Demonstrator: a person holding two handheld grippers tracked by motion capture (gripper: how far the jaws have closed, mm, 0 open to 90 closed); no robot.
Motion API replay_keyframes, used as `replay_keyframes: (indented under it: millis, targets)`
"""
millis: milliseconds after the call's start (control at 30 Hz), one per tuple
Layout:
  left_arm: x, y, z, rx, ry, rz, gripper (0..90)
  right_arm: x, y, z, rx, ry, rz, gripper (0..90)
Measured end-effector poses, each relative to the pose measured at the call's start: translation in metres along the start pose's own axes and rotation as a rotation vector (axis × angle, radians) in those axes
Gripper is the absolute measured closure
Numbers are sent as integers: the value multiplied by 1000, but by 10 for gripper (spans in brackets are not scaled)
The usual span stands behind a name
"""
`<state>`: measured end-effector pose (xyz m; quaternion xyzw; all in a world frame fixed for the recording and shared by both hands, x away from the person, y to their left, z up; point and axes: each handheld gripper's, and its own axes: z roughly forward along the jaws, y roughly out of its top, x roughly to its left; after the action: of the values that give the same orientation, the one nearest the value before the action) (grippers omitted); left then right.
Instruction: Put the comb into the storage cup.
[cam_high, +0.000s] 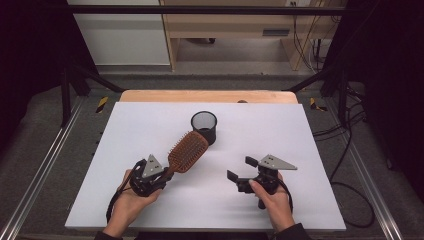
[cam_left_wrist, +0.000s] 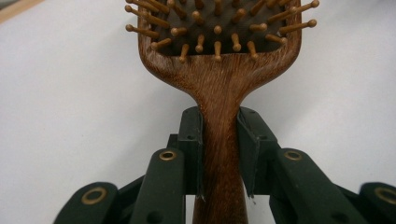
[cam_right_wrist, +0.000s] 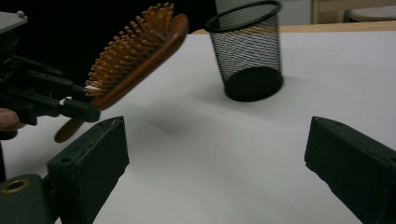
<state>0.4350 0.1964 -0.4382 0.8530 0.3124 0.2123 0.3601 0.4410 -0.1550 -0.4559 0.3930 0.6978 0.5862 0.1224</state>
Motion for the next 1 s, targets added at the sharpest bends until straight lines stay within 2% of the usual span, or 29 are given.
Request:
replay_keyframes:
  millis: [133, 267, 433, 667, 800, 1000]
  targets:
    - [-8, 1, 1, -13, 3, 13, 728, 10, -1, 18, -9, 70, 58, 57]
    - [-15, 2, 2, -32, 9, 20, 728, 17, 1, 30, -3, 87, 47, 57]
    - [-20, 4, 1, -66, 22, 18, 728, 23, 6, 41, -16, 112, 72, 60]
    - [-25, 6, 0, -96, 32, 23, 728, 28, 24, 61, -33, 184, 126, 64]
    - [-29, 5, 0, -118, 29, 30, 728, 27, 32, 66, -66, 219, 166, 69]
    - [-36, 7, 3, -125, 26, 48, 728, 26, 28, 59, -74, 212, 196, 76]
